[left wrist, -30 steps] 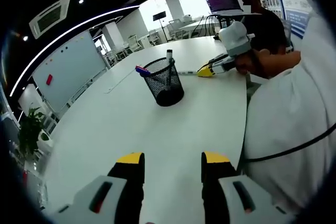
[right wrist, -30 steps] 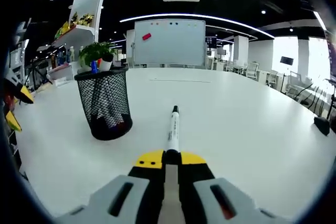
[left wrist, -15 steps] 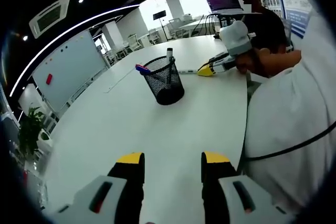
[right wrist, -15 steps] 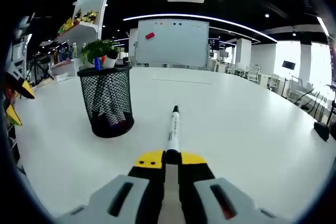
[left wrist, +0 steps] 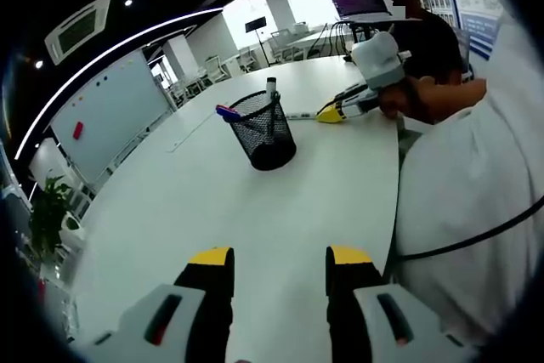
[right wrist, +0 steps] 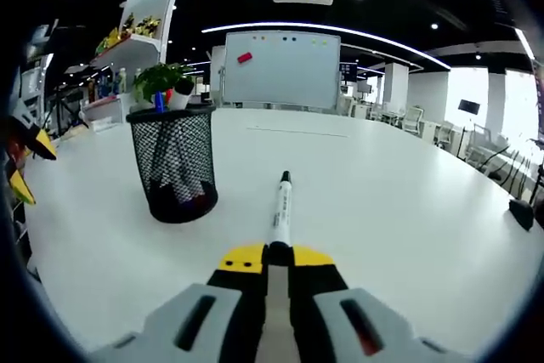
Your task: Pick up the whiteboard markers from the pen holder and place them facing the whiteboard neatly
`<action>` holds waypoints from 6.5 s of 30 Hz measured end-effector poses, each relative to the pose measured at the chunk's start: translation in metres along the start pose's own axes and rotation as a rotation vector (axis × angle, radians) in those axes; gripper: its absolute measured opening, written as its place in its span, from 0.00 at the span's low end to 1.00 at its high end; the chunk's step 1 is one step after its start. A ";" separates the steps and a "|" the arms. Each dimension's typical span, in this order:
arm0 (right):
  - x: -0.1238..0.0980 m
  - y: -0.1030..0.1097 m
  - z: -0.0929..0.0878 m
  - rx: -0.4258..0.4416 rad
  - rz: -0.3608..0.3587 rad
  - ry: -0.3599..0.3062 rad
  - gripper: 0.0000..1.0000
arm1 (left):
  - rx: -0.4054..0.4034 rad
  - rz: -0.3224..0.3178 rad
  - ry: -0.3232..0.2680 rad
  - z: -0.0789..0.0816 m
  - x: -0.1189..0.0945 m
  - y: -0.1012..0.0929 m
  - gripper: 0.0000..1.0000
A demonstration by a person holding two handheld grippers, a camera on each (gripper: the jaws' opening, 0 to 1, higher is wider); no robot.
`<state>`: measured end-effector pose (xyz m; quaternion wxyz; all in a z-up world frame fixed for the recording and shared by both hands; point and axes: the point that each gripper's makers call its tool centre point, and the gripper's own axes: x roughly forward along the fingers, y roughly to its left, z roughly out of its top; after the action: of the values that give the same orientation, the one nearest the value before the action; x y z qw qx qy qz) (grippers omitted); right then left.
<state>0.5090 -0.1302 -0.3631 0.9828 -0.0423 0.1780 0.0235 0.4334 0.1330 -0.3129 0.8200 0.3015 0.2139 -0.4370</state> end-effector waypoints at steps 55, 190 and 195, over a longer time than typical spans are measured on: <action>-0.006 0.003 0.018 -0.084 0.061 -0.113 0.27 | -0.001 0.009 0.000 -0.001 -0.004 0.002 0.45; -0.008 0.081 0.122 0.215 0.687 -0.270 0.10 | 0.024 -0.031 0.029 -0.008 0.004 -0.006 0.45; -0.007 0.081 0.122 0.215 0.680 -0.271 0.10 | 0.026 -0.032 0.028 -0.007 0.004 -0.006 0.45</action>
<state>0.5399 -0.0390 -0.2532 0.9324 0.1262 0.0517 0.3348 0.4297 0.1327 -0.3222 0.8059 0.3146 0.2243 -0.4486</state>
